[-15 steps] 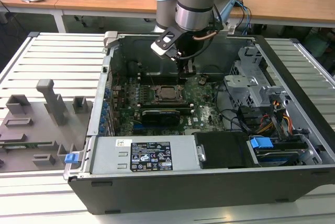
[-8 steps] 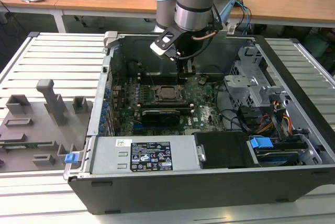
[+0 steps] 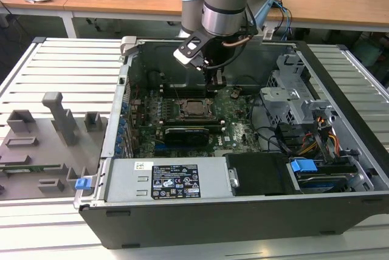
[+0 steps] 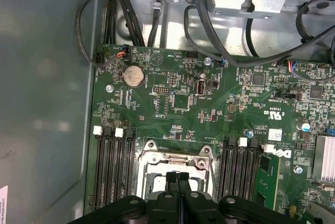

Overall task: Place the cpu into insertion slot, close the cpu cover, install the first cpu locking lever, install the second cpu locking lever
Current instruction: 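Close the cpu cover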

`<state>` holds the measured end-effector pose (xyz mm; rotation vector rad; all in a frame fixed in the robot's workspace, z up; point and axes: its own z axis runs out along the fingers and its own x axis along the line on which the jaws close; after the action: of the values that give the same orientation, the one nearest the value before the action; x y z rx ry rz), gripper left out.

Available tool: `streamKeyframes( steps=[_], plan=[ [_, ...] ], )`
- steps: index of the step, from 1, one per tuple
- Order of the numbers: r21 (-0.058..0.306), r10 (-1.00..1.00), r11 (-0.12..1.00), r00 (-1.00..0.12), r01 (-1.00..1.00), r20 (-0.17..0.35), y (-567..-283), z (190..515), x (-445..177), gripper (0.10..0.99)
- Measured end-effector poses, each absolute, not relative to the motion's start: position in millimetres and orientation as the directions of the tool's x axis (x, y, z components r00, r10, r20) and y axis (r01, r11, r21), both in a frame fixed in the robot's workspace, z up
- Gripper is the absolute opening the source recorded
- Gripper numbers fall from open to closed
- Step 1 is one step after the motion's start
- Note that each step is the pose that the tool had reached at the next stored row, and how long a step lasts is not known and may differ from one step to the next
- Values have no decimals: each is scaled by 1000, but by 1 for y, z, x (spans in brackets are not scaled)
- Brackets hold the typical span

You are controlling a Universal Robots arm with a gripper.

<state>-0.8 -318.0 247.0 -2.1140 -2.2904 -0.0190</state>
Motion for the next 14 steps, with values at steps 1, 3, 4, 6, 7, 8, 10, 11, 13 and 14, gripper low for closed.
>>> streamKeyframes(
  steps=[1,3,4,6,7,8,10,11,13,14],
  plan=[
    [-8,996,80,-80,997,26,-318,247,-1,106],
    [-8,996,80,-80,997,26,-318,247,-2,106],
    [-8,996,80,-80,997,26,-318,247,-2,106],
    [-8,996,80,-80,997,26,-318,247,-3,106],
    [-8,996,80,-80,997,26,-318,247,-4,106],
    [-8,996,80,-80,997,26,-318,247,-4,106],
    [-8,996,80,-80,997,26,-318,247,-5,106],
    [-8,996,80,-80,997,27,-318,247,-7,106],
    [-4,996,80,-80,997,26,-318,246,-14,106],
    [-2,996,80,-80,997,26,-318,245,-16,106]
  ],
)
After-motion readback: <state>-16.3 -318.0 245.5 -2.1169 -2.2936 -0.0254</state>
